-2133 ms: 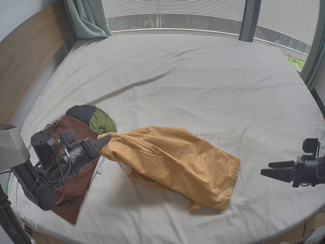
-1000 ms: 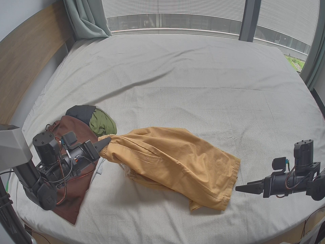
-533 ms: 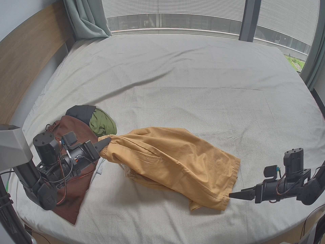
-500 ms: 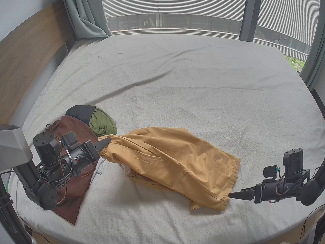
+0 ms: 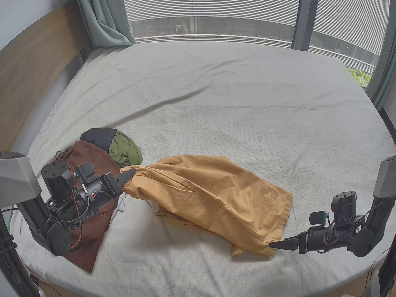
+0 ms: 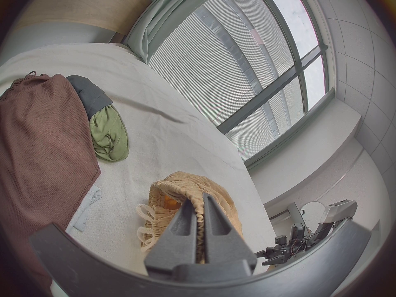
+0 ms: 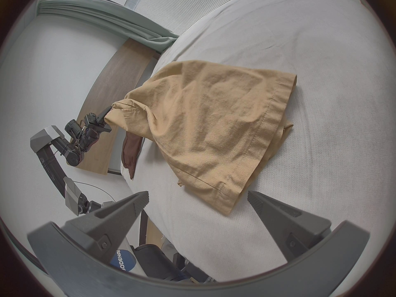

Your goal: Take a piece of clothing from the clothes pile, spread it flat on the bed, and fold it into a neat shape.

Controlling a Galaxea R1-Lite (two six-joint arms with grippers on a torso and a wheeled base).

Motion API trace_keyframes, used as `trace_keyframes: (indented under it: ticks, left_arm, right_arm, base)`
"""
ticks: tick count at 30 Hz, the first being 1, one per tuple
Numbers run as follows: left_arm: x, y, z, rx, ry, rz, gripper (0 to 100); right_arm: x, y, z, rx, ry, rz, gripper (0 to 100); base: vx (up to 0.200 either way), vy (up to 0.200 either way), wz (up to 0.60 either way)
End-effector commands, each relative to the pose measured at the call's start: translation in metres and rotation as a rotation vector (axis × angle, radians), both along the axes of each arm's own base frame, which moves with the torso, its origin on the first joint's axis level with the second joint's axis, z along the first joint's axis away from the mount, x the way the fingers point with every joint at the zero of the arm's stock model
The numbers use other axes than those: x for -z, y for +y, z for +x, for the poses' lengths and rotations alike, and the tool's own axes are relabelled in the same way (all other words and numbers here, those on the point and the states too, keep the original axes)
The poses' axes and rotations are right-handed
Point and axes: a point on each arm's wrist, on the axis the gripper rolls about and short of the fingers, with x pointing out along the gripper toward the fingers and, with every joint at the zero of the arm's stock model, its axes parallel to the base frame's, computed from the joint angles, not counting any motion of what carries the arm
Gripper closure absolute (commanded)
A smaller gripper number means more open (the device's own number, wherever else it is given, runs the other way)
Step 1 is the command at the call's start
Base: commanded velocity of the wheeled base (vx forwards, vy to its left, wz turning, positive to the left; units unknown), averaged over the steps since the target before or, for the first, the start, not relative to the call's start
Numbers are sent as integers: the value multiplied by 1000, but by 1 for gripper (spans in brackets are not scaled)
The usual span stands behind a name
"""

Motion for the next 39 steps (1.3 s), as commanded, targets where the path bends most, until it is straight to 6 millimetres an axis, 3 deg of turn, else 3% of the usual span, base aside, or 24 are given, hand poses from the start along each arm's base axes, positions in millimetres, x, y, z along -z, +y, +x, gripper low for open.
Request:
trace_keyframes:
  ticks: [1,17,25,39]
  left_arm:
    - [1,0,0,0,4,0,100]
    - [1,0,0,0,2,0,100]
    - [1,-1,0,2,2,0,100]
    - [2,0,1,0,7,1,100]
  right_arm:
    - [16,3,1,-10,46,-9,0]
    - [38,11,-1,32,-6,30,0]
    - [37,10,-6,33,6,22,0]
    - [37,20,2,1,-28,36,0]
  base:
    - [0,0,0]
    - [0,0,0]
    - [0,0,0]
    - [0,0,0]
